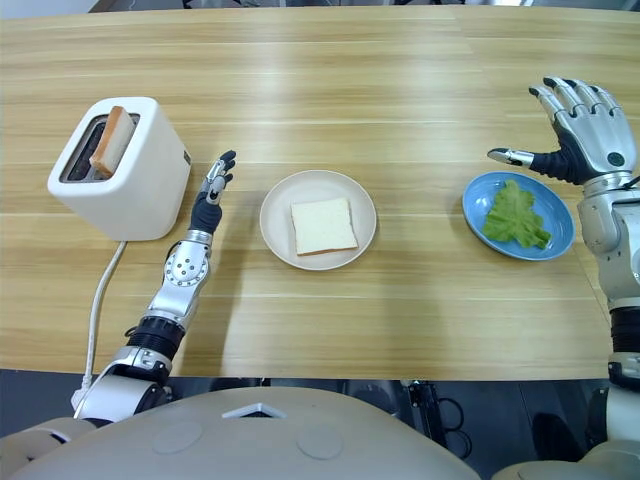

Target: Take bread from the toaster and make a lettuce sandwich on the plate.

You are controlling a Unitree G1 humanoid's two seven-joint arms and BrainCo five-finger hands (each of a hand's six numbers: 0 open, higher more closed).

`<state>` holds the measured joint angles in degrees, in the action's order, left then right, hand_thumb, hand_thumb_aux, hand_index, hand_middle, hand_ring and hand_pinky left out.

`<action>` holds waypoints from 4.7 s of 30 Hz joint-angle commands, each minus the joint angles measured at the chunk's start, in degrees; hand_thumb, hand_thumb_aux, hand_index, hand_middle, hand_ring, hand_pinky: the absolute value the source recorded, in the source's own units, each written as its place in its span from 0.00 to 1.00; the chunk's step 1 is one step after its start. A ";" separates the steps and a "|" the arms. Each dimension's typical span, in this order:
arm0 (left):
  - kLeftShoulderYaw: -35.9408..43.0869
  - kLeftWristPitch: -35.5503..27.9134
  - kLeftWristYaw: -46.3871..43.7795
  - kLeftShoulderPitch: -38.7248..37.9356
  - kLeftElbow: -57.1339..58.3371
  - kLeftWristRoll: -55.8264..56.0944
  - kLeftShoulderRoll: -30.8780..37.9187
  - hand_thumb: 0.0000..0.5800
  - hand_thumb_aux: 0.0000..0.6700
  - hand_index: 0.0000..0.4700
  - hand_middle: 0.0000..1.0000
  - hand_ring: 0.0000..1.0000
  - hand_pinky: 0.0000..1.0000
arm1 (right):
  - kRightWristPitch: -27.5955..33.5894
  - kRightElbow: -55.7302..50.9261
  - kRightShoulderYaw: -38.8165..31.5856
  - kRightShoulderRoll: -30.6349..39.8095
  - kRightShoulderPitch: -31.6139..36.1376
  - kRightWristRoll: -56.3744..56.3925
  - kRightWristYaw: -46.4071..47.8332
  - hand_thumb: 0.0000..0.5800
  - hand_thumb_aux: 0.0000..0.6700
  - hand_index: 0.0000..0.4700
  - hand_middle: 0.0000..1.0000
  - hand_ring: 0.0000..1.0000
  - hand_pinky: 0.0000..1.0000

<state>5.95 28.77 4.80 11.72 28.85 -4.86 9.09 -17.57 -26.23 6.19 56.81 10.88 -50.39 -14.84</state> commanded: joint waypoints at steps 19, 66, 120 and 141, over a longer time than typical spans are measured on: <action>-0.83 -2.13 -1.33 -0.84 -1.44 -2.66 -1.21 0.00 0.00 0.00 0.00 0.00 0.00 | 0.36 -31.27 -21.42 3.38 10.22 -3.59 -8.93 0.00 0.00 0.00 0.00 0.00 0.00; -0.95 -3.43 -1.94 -2.53 -3.16 -3.92 -1.24 0.00 0.00 0.00 0.00 0.00 0.00 | 1.85 -46.15 -36.63 -2.59 20.16 -2.78 -8.09 0.00 0.00 0.00 0.00 0.00 0.00; -1.65 -3.44 -1.87 -1.95 -2.27 -4.29 -1.28 0.00 0.00 0.00 0.00 0.00 0.00 | 8.34 16.73 -16.14 3.78 0.43 5.40 -4.78 1.00 1.00 0.98 1.00 1.00 1.00; -1.48 -2.74 -2.08 -0.19 -0.16 -4.30 -1.15 0.00 0.00 0.00 0.00 0.00 0.00 | -0.13 5.16 -32.72 -24.30 10.69 0.39 3.85 1.00 1.00 0.98 1.00 1.00 1.00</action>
<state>4.65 26.28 3.07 11.95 28.52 -8.72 7.65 -17.08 -20.26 -26.66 32.21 21.55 -49.93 -11.38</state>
